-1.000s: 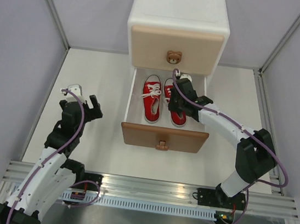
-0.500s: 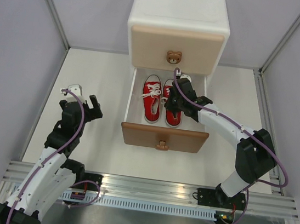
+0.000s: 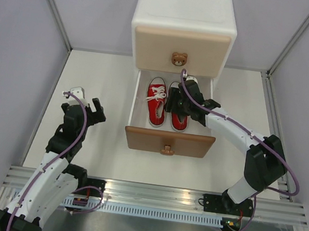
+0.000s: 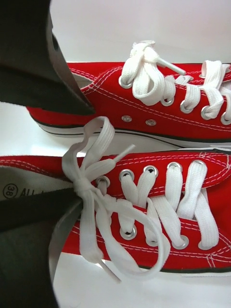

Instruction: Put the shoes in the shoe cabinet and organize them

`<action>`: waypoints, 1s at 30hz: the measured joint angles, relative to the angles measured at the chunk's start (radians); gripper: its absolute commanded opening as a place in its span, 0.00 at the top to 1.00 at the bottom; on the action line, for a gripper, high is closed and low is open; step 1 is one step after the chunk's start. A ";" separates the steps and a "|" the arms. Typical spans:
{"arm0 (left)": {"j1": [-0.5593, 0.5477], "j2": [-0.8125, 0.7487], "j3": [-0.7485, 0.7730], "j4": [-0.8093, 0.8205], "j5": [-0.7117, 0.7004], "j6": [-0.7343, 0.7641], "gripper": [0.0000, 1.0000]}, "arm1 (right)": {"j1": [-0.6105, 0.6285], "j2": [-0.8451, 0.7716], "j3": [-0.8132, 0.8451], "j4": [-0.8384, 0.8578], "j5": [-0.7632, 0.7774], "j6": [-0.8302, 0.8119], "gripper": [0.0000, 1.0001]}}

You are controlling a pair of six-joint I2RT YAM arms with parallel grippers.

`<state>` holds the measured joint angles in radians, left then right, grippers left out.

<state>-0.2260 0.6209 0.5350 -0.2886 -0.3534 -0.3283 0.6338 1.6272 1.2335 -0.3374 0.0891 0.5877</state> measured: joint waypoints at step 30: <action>0.000 -0.088 0.000 0.000 0.037 -0.004 0.03 | -0.012 -0.256 0.000 0.053 -0.014 -0.151 0.14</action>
<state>-0.2260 0.5331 0.5354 -0.2886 -0.3161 -0.3325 0.6216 1.3708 1.2331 -0.2844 0.0750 0.4370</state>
